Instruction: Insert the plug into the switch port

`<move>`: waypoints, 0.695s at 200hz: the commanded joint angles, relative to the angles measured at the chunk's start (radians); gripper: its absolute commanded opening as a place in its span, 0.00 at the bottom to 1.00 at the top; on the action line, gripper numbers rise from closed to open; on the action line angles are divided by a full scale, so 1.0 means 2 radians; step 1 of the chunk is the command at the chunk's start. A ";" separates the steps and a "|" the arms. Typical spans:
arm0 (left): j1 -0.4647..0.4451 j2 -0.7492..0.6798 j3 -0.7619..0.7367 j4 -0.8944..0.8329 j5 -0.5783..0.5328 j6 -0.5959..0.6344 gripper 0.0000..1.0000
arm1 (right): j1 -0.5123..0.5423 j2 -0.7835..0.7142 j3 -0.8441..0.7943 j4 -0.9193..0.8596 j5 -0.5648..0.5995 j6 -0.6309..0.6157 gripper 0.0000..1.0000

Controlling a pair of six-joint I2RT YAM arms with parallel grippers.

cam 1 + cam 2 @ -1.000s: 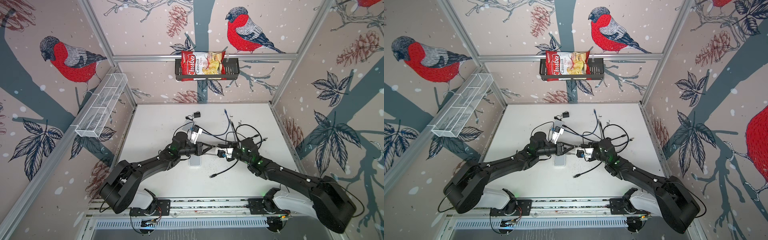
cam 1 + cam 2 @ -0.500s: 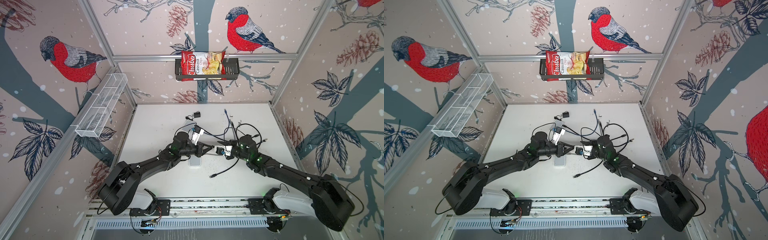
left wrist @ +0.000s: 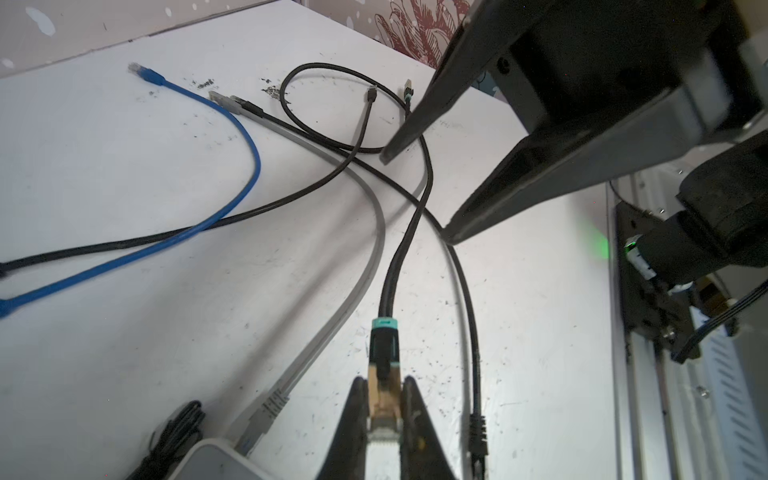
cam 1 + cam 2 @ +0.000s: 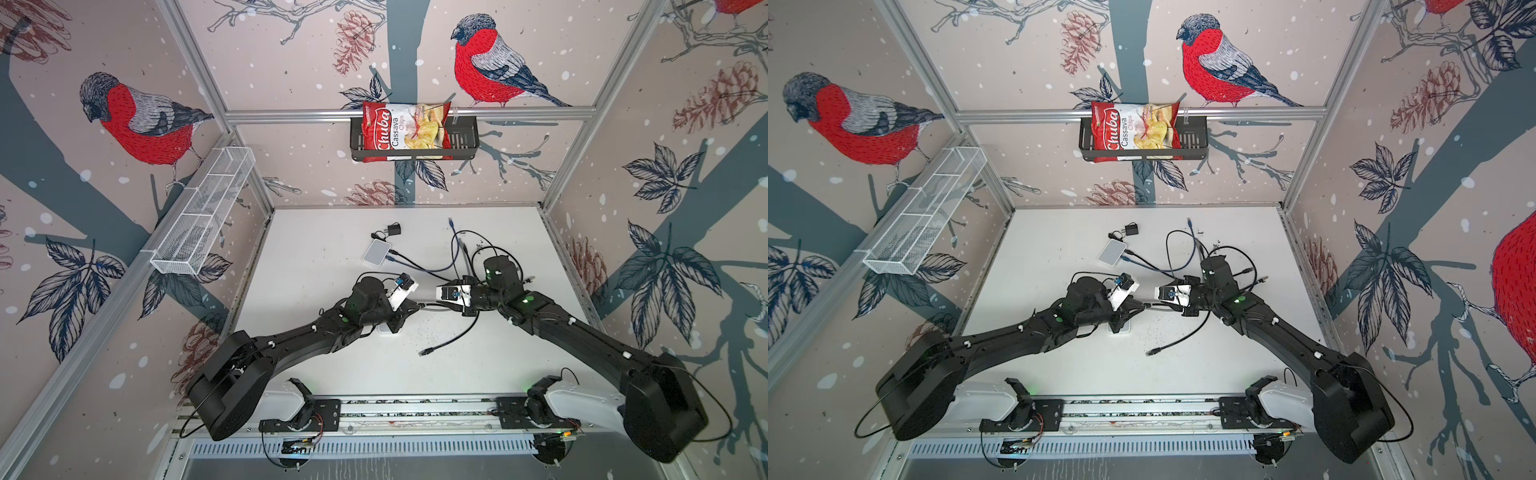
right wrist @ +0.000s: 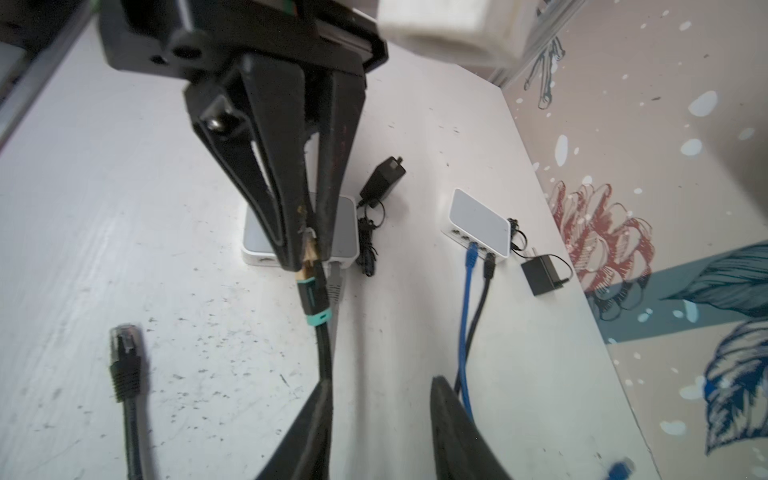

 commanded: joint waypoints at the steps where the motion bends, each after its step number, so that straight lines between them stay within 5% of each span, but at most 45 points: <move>1: -0.007 -0.011 -0.022 0.072 -0.011 0.063 0.00 | -0.001 0.015 0.012 -0.027 -0.049 0.017 0.40; 139: -0.019 -0.032 -0.060 0.124 0.011 0.170 0.00 | 0.032 0.091 0.036 -0.019 -0.092 0.002 0.34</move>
